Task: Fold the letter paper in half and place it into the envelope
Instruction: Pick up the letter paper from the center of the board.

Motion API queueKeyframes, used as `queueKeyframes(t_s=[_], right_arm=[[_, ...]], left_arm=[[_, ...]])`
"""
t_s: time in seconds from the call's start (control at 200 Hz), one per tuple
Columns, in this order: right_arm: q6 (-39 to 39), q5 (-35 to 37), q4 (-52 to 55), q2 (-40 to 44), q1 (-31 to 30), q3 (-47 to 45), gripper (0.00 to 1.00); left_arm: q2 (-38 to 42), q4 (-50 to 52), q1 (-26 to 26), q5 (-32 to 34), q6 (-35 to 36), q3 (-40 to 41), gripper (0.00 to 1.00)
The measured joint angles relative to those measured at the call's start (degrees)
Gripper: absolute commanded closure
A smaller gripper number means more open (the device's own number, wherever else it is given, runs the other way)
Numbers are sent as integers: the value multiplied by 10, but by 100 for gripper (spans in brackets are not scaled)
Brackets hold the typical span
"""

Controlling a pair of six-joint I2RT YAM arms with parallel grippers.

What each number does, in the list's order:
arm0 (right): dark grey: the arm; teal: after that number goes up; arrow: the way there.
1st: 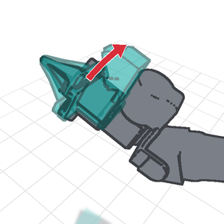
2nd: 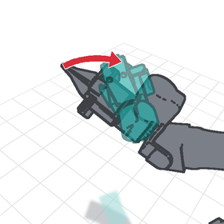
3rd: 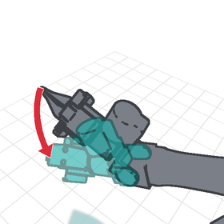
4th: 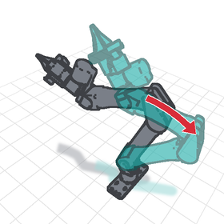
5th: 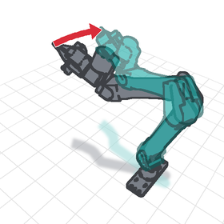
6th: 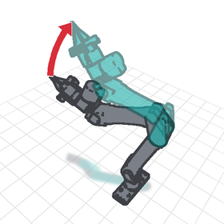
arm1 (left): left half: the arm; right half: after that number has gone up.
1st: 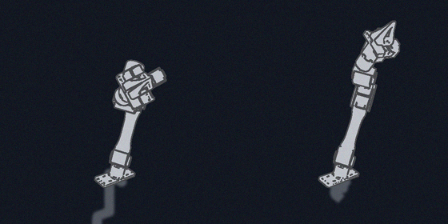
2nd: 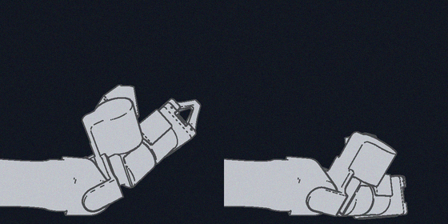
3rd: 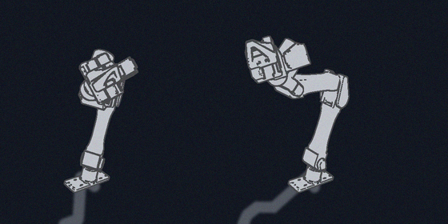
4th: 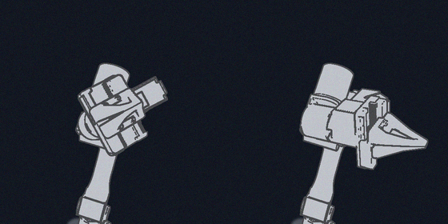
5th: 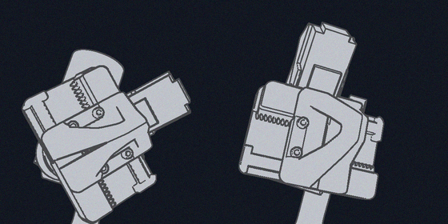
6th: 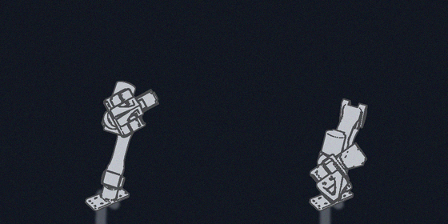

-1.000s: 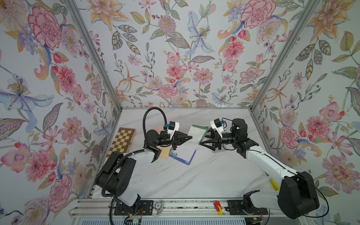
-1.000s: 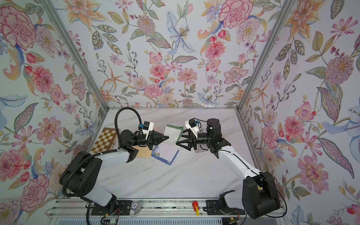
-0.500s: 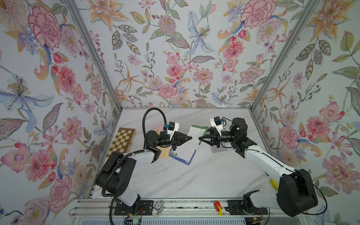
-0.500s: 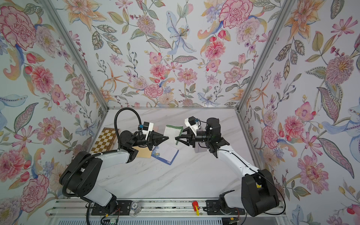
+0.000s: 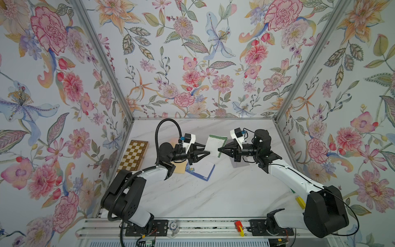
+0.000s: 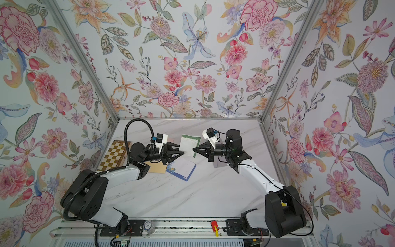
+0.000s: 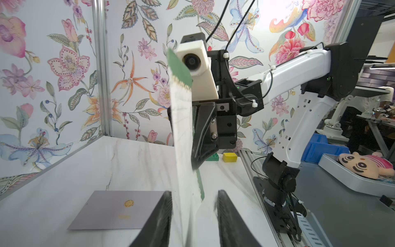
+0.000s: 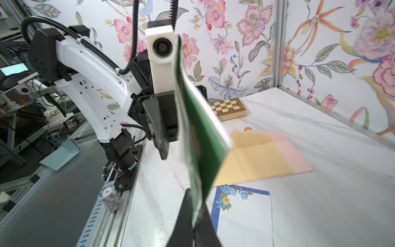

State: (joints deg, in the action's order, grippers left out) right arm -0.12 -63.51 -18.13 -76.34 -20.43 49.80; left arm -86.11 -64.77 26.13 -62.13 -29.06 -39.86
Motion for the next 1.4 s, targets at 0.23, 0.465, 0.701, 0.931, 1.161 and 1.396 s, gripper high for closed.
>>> queueKeyframes(t_s=[0.23, 0.465, 0.701, 0.931, 1.161, 1.396], right_arm=[[-58, 114, 60, 47, -1, 0, 100], [-85, 152, 100, 54, -2, 0, 100], [-87, 158, 106, 37, -16, -4, 100], [-86, 158, 106, 12, -28, -11, 100], [-84, 158, 102, -2, -31, -11, 99], [-84, 158, 98, -3, -34, -11, 98]], left_arm=[[138, 236, -20, 179, 101, 16, 52], [163, 408, -128, 341, 99, 31, 50], [64, 492, -231, 355, 77, 37, 50], [70, 523, -232, 387, 71, 62, 49], [75, 528, -247, 399, 67, 90, 48], [86, 533, -260, 412, 66, 100, 48]])
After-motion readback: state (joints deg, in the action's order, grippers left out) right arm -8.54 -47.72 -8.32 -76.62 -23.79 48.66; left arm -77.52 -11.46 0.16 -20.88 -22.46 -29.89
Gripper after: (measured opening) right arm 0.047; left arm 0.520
